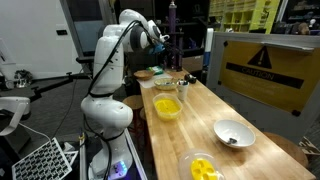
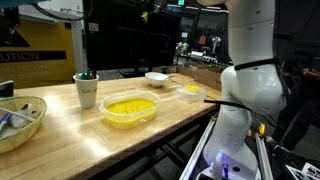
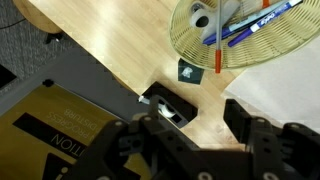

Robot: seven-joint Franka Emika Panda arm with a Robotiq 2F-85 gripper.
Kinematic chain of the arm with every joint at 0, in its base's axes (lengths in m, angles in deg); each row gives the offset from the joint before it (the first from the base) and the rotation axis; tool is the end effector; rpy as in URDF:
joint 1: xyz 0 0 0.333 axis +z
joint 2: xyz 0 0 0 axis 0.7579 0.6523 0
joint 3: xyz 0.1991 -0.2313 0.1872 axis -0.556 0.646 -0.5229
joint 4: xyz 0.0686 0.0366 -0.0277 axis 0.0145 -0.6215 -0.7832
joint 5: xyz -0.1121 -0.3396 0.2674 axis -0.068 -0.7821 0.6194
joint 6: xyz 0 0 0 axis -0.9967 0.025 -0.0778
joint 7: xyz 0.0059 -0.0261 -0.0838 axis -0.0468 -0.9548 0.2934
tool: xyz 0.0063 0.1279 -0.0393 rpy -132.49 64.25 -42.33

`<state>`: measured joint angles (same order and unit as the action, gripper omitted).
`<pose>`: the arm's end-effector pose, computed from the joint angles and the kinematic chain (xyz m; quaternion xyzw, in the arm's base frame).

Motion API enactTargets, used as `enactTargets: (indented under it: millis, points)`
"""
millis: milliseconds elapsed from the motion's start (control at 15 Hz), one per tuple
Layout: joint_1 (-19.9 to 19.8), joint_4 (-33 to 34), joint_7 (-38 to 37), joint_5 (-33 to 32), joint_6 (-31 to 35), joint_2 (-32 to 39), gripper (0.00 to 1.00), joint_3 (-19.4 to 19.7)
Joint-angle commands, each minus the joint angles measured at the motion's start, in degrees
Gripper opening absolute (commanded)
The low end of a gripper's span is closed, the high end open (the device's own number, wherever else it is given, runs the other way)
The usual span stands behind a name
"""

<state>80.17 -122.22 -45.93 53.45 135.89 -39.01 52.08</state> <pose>0.5819 0.4865 0.5193 0.9428 0.2077 0.2254 0.1315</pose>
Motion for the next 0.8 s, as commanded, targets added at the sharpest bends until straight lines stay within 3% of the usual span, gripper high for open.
enactTargets:
  millis: [0,733]
  points:
    - [0.37,-0.45,0.2,-0.45,0.5,-0.97,0.98,0.84]
    - [-6.82,-8.75,-5.27,6.84,10.01,-7.05,1.0,3.76]
